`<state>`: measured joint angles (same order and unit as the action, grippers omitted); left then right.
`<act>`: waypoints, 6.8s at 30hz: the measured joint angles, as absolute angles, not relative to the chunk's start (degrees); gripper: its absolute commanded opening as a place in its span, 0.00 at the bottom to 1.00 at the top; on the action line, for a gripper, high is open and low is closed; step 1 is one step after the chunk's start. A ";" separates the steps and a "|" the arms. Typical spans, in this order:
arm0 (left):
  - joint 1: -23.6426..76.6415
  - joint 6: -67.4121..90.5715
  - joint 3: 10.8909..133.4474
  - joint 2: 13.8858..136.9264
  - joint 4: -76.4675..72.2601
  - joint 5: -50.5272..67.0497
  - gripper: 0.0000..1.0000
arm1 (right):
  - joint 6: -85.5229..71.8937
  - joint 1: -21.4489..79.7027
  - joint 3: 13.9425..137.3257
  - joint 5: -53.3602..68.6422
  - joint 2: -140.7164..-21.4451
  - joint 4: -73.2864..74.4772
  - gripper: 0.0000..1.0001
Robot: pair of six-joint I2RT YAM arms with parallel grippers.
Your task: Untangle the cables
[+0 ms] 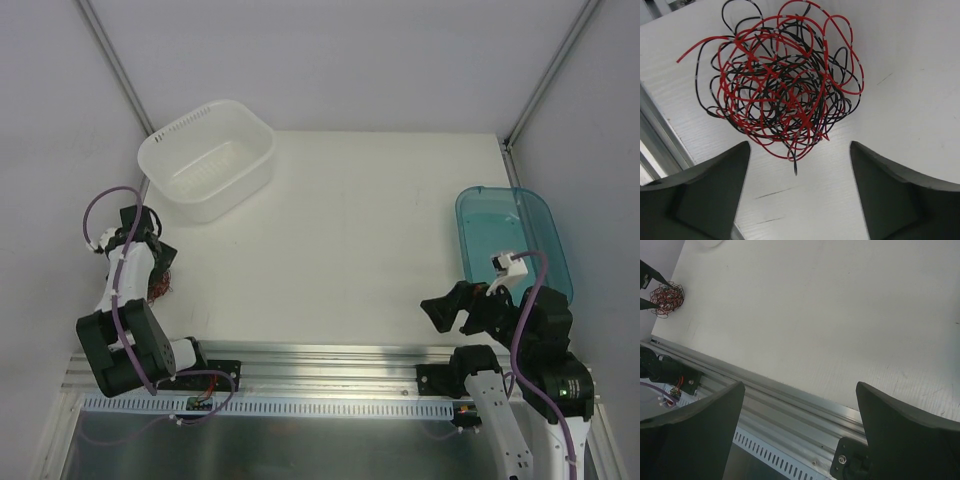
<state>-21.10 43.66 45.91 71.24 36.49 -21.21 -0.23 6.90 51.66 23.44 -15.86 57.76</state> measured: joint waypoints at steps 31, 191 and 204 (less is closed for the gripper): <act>41.60 27.27 53.21 79.37 30.20 -2.98 0.01 | -2.87 20.91 49.28 21.87 -34.96 48.66 0.94; 48.82 39.40 44.45 63.94 21.69 0.25 0.70 | 0.62 42.83 77.17 2.68 -50.59 39.94 0.01; 54.74 39.29 47.46 81.28 20.82 -8.43 0.06 | 0.67 42.83 77.12 2.00 -47.81 41.85 0.01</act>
<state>54.74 39.29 47.46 81.28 20.82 -8.43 0.67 42.83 77.12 2.00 -47.81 41.85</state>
